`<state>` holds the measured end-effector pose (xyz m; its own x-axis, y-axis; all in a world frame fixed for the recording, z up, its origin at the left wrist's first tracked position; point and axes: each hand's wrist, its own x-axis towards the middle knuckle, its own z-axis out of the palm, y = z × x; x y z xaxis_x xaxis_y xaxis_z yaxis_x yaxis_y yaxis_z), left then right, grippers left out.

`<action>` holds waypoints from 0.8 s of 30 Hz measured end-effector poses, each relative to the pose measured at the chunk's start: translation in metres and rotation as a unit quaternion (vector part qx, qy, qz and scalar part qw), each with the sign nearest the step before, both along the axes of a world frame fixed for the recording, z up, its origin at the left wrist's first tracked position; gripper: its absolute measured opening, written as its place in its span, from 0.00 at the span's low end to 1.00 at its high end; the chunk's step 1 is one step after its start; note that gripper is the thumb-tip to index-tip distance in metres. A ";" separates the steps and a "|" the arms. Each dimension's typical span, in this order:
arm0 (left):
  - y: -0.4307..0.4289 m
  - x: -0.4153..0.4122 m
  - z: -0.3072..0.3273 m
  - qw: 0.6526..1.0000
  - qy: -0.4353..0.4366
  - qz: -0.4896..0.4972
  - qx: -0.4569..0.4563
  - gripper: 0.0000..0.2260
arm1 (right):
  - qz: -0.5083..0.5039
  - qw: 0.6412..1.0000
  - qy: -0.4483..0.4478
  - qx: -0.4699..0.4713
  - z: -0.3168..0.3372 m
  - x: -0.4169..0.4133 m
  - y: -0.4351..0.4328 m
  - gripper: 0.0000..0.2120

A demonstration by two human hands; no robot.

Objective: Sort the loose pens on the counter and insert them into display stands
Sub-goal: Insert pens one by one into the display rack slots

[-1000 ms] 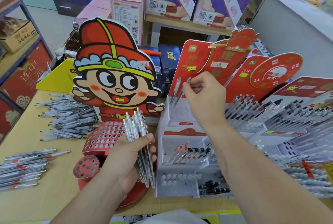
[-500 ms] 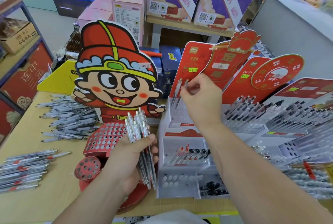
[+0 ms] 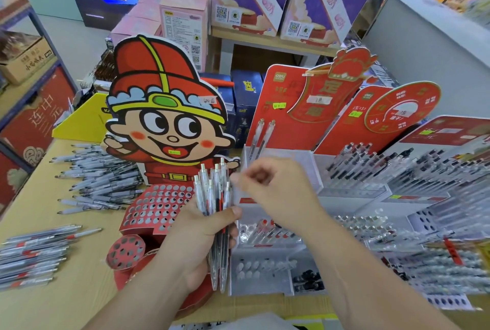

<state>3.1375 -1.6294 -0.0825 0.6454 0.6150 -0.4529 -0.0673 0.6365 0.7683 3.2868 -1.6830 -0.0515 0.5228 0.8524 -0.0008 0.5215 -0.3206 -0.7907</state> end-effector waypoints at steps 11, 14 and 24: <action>0.000 0.007 0.005 0.998 0.005 -0.027 0.048 0.17 | -0.012 0.978 0.207 -0.036 0.001 -0.002 -0.013 0.09; -0.001 0.008 0.006 0.999 0.015 -0.024 0.040 0.19 | -0.041 0.974 0.224 0.000 0.005 0.000 -0.015 0.07; -0.003 0.012 0.010 0.999 0.018 -0.014 0.025 0.17 | -0.088 0.952 0.283 0.076 0.017 0.013 -0.019 0.05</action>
<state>3.1493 -1.6325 -0.0722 0.6464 0.6197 -0.4452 -0.0231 0.5991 0.8003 3.2994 -1.7019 -0.0347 0.6095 0.7649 -0.2084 -0.0531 -0.2229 -0.9734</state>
